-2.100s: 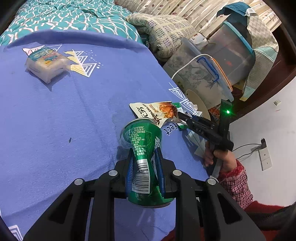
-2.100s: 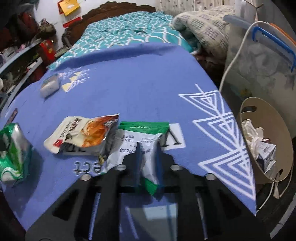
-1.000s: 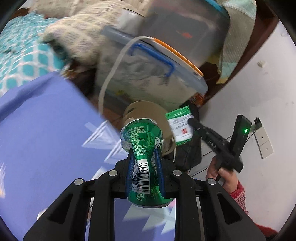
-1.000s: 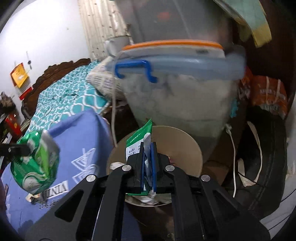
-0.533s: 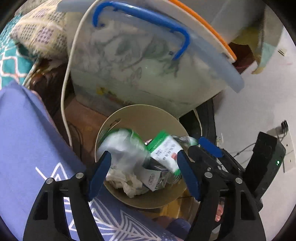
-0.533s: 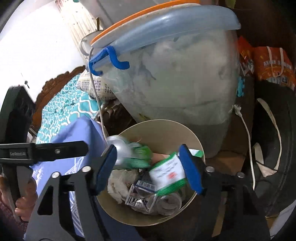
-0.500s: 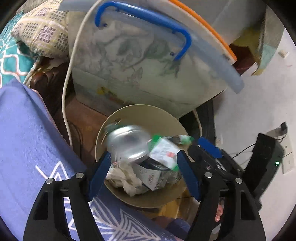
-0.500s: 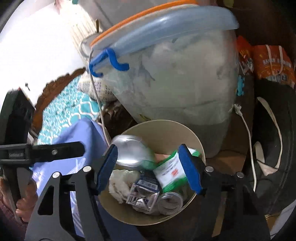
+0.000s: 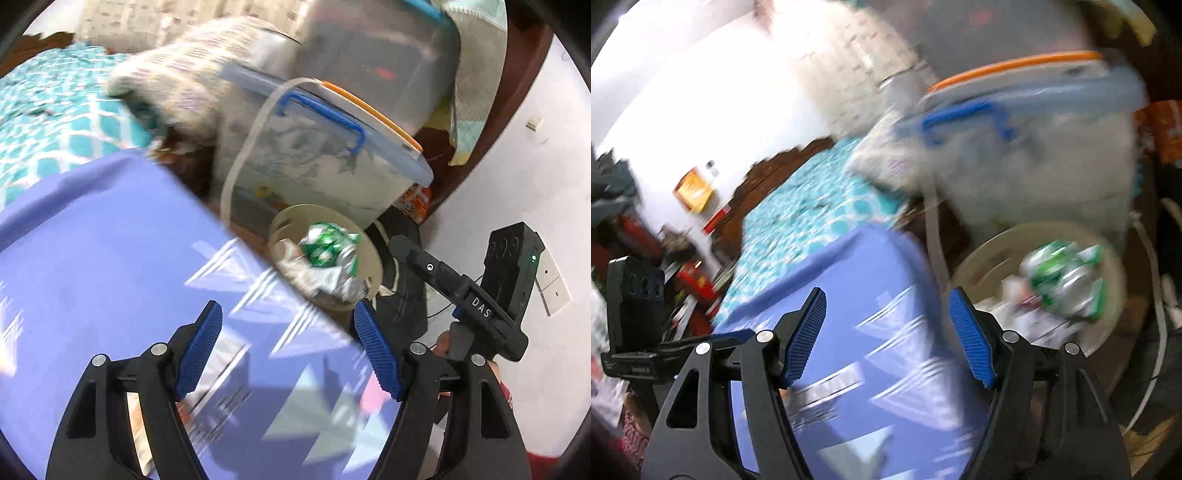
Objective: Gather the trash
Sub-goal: 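Carry can and green-edged bag over the beige bin and open both tools, then grasp the blue-and-white packaged pack with the left tool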
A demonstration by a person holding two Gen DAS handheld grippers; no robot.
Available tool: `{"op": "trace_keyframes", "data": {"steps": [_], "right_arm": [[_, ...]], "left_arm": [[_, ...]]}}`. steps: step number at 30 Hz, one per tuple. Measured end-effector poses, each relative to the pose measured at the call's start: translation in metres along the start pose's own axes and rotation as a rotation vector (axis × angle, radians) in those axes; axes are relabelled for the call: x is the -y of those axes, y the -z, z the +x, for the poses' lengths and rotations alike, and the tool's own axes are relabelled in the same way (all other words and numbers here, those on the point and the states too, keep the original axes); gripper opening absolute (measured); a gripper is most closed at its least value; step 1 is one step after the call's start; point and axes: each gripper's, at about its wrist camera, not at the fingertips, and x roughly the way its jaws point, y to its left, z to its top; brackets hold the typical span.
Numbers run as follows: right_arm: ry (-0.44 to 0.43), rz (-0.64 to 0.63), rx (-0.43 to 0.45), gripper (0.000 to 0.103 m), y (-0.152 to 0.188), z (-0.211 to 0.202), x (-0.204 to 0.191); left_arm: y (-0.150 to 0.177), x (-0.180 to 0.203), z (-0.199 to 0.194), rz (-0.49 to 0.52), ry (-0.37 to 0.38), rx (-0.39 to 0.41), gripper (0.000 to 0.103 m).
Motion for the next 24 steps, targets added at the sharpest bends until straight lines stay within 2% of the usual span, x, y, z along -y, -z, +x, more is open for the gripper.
{"op": "trace_keyframes", "data": {"steps": [2,4,7,8,9,10,11,12,14,15,17,22,24], "right_arm": [[-0.040,-0.017,-0.046,0.070,0.022,0.010,-0.028],[-0.067,-0.040,-0.095,0.070,0.044,0.023,-0.052],[-0.094,-0.070,-0.167,0.070,0.080,0.044,-0.080],[-0.098,-0.075,-0.193,0.070,0.091,0.052,-0.088],[-0.101,-0.075,-0.215,0.070,0.100,0.063,-0.090],[-0.101,-0.075,-0.230,0.070,0.108,0.070,-0.094],[-0.097,-0.076,-0.242,0.070,0.113,0.078,-0.096],[-0.091,-0.073,-0.254,0.070,0.115,0.088,-0.095],[-0.085,-0.071,-0.275,0.070,0.122,0.100,-0.097],[-0.076,-0.073,-0.283,0.070,0.118,0.107,-0.093],[-0.068,-0.070,-0.294,0.070,0.115,0.115,-0.089],[-0.076,0.001,-0.307,0.070,0.104,0.117,-0.066],[-0.086,0.023,-0.300,0.070,0.099,0.110,-0.063]], "left_arm": [[0.011,-0.019,-0.024,-0.020,-0.051,0.020,0.071],[0.023,-0.051,-0.052,-0.055,-0.160,0.045,0.073],[0.036,-0.106,-0.089,-0.171,-0.336,0.095,0.086],[0.038,-0.123,-0.098,-0.205,-0.418,0.112,0.091],[0.038,-0.150,-0.110,-0.252,-0.564,0.135,0.093],[0.037,-0.167,-0.114,-0.279,-0.650,0.146,0.094],[0.036,-0.192,-0.118,-0.314,-0.769,0.147,0.094],[0.035,-0.215,-0.117,-0.345,-0.852,0.128,0.094],[0.037,-0.251,-0.113,-0.411,-0.896,0.078,0.094],[0.038,-0.272,-0.106,-0.475,-0.848,0.045,0.094],[0.038,-0.286,-0.098,-0.526,-0.780,0.038,0.094],[0.042,-0.299,-0.064,-0.489,-0.867,-0.052,0.095],[0.044,-0.294,-0.051,-0.424,-0.947,-0.075,0.094]]}}
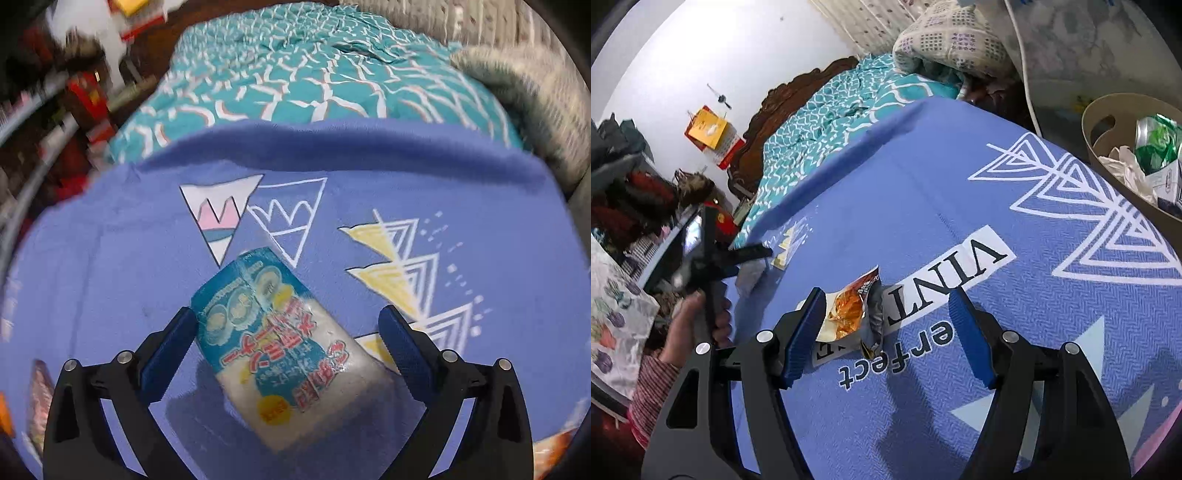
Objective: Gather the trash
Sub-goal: 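Grasp the blue-and-white packaged pack with the left tool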
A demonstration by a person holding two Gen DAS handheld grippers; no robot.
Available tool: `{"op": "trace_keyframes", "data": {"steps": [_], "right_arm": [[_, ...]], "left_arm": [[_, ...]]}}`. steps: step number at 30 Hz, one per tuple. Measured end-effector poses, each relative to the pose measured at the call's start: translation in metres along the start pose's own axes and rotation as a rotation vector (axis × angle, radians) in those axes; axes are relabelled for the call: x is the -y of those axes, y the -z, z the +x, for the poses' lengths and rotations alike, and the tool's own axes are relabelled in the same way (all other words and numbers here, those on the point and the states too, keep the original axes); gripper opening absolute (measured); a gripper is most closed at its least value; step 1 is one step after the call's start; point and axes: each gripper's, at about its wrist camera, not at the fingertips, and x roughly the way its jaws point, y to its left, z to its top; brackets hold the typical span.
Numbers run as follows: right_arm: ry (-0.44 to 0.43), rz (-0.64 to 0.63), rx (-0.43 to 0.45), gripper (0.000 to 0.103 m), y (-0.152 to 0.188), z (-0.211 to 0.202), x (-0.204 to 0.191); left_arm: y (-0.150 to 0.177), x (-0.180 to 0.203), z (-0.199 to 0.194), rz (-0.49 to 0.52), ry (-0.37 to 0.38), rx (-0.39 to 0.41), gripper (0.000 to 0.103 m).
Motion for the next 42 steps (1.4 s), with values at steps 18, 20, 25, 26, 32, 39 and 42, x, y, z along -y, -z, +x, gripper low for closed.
{"op": "trace_keyframes", "data": {"steps": [18,20,25,26,32,39,42], "right_arm": [[-0.056,-0.065,0.015,0.070,0.015,-0.026,-0.025],[-0.071,-0.072,0.004,0.070,0.019,-0.026,-0.028],[-0.065,-0.131,-0.017,0.070,0.023,-0.026,-0.040],[-0.053,-0.147,-0.018,0.070,0.024,-0.025,-0.043],[0.011,-0.164,-0.052,0.070,0.013,-0.010,-0.037],[-0.013,-0.068,-0.114,0.058,0.002,0.017,-0.022],[-0.026,-0.091,-0.136,0.033,0.008,0.023,-0.030]], "left_arm": [[0.096,0.002,-0.064,0.272,0.195,0.108,0.076],[0.123,0.005,-0.084,0.340,0.264,0.133,0.077],[0.169,0.003,-0.117,0.407,0.401,0.162,0.084],[0.170,-0.002,-0.120,0.380,0.417,0.157,0.084],[0.159,-0.027,-0.136,0.242,0.428,0.210,0.090],[0.162,-0.018,-0.128,0.249,0.355,0.158,0.093],[0.164,-0.018,-0.120,0.217,0.356,0.123,0.094]]}}
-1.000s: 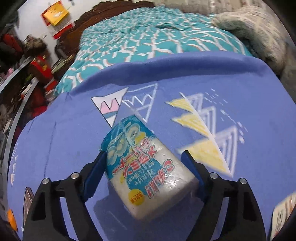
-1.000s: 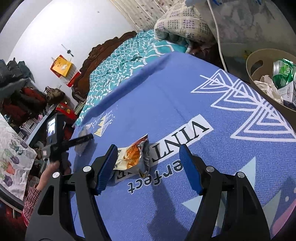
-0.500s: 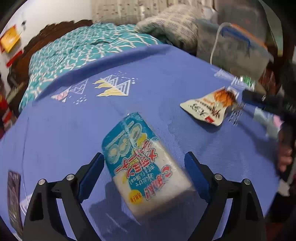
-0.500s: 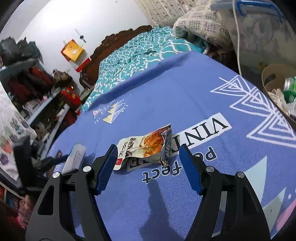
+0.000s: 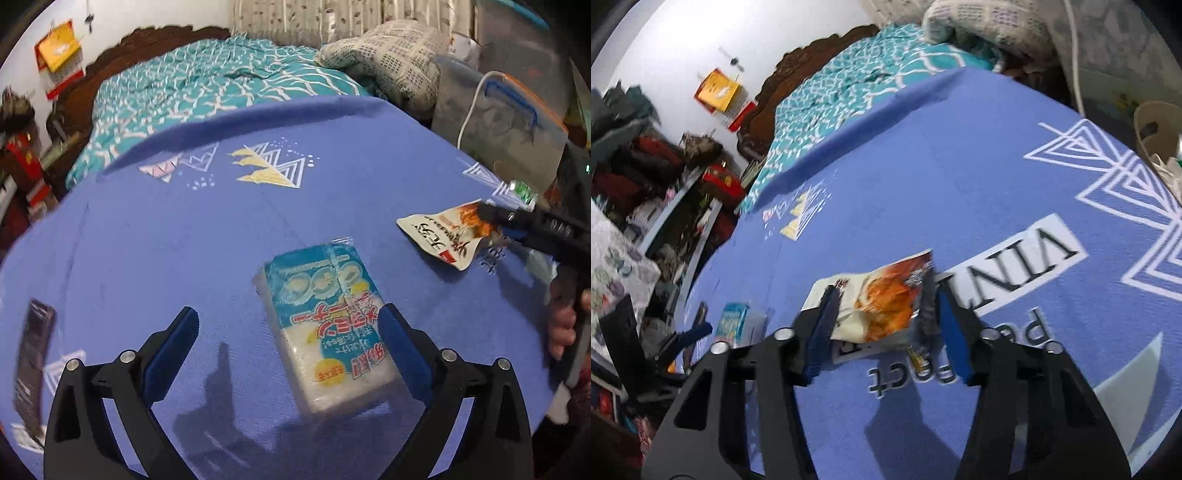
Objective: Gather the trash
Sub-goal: 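Grasp the blue-and-white packaged pack with the left tool, then hold the pack in the left tool while the right tool grasps the orange snack wrapper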
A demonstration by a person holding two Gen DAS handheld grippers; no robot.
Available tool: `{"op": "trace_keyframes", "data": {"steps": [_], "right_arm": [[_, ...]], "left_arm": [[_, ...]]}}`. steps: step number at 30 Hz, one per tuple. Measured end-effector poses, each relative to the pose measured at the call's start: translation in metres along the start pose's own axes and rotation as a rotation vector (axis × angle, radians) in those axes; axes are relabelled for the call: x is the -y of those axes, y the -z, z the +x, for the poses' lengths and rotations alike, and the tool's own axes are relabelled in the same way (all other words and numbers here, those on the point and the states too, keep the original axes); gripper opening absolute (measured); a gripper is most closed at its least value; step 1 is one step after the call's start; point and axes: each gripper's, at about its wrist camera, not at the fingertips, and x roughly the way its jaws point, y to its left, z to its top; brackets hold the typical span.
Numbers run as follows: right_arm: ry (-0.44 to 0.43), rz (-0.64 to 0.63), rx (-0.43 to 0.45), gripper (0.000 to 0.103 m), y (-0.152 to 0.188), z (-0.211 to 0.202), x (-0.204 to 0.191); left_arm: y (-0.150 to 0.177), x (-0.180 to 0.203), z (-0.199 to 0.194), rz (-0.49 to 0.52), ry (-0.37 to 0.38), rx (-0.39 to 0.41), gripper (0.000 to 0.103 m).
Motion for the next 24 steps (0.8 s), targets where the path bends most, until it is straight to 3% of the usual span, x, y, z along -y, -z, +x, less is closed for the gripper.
{"op": "trace_keyframes", "data": {"steps": [5,8,15,17,19,20,21,24], "right_arm": [[-0.022,-0.024,-0.023,0.019,0.020,-0.007,-0.012],[-0.014,0.003,-0.003,0.019,0.030,-0.024,-0.008],[0.012,0.037,0.047,0.022,0.071,-0.063,-0.013],[-0.019,0.032,0.024,0.023,0.088,-0.068,-0.023],[-0.032,-0.016,-0.004,0.030,0.101,-0.070,-0.037],[-0.021,-0.048,-0.004,0.050,0.107,-0.074,-0.043],[0.000,-0.072,0.011,0.077,0.109,-0.080,-0.045],[0.009,-0.093,0.105,0.079,0.110,-0.104,-0.040]], "left_arm": [[0.002,-0.003,0.000,-0.041,0.031,-0.024,0.093],[0.001,-0.001,-0.004,-0.052,0.080,-0.029,0.094],[0.004,0.016,0.011,-0.018,0.062,-0.068,0.093],[0.006,0.017,0.017,-0.015,0.063,-0.081,0.081],[0.009,0.018,0.022,-0.013,0.072,-0.098,0.073],[0.010,0.017,0.020,-0.008,0.075,-0.085,0.071],[0.011,0.016,0.020,-0.008,0.086,-0.086,0.070],[0.013,0.013,0.018,-0.010,0.106,-0.084,0.068]]}}
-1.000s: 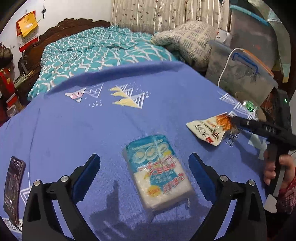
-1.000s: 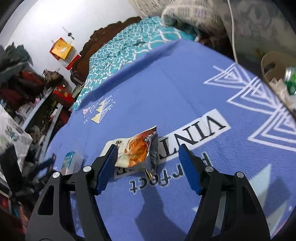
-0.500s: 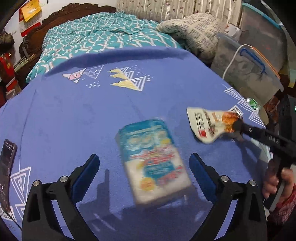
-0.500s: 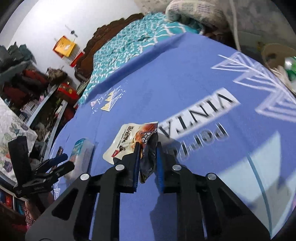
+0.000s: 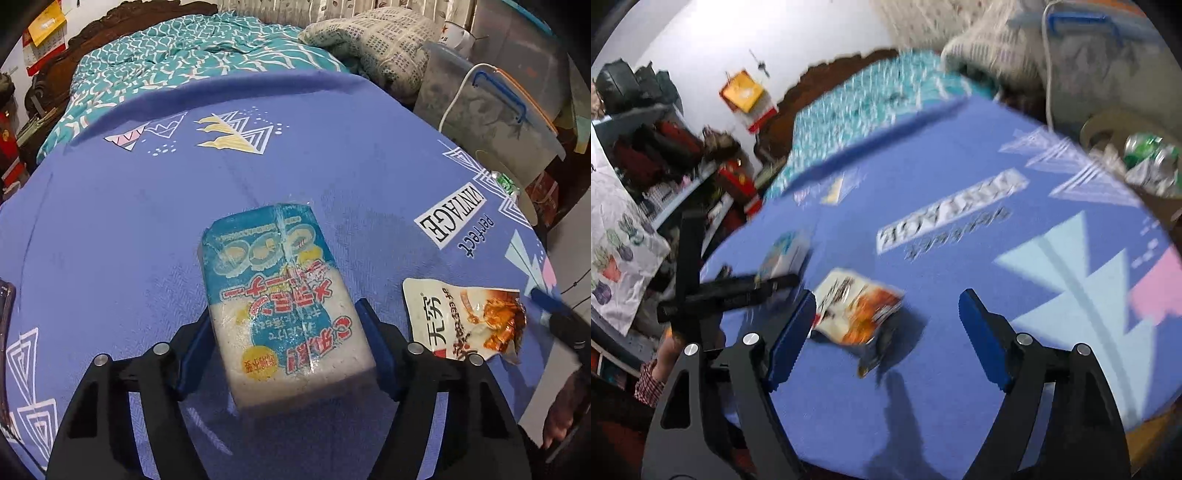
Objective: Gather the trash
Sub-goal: 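Hold the pack in the left tool while the right tool grasps the orange snack wrapper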
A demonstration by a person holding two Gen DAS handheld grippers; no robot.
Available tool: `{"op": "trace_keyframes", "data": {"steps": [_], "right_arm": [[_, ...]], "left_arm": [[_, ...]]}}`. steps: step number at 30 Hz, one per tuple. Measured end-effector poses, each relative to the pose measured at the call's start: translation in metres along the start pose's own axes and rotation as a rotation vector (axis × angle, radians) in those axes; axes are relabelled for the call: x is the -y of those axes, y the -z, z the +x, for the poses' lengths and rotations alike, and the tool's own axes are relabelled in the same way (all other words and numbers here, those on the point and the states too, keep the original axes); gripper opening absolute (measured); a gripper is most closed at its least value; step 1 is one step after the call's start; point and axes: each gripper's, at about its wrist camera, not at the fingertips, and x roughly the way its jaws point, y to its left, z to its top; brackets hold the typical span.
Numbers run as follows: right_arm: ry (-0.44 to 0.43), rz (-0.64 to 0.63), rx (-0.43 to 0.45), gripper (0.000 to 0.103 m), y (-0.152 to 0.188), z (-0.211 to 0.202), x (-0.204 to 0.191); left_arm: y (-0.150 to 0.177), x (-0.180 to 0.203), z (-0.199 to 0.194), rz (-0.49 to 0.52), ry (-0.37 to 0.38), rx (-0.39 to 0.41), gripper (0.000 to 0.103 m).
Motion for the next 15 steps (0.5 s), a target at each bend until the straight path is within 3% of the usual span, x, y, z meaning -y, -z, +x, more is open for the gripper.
{"op": "trace_keyframes", "data": {"steps": [6,9,15], "right_arm": [[-0.010,0.007,0.020,0.076,-0.027,-0.007,0.020],[-0.025,-0.026,-0.050,0.070,-0.040,0.031,0.010],[-0.057,-0.081,-0.214,0.048,-0.015,0.073,-0.002]], "left_arm": [[0.007,0.003,-0.006,0.015,0.042,-0.005,0.066],[0.011,0.009,-0.010,0.033,0.056,-0.010,0.066],[0.022,0.022,-0.015,0.073,0.073,-0.025,0.066]]}}
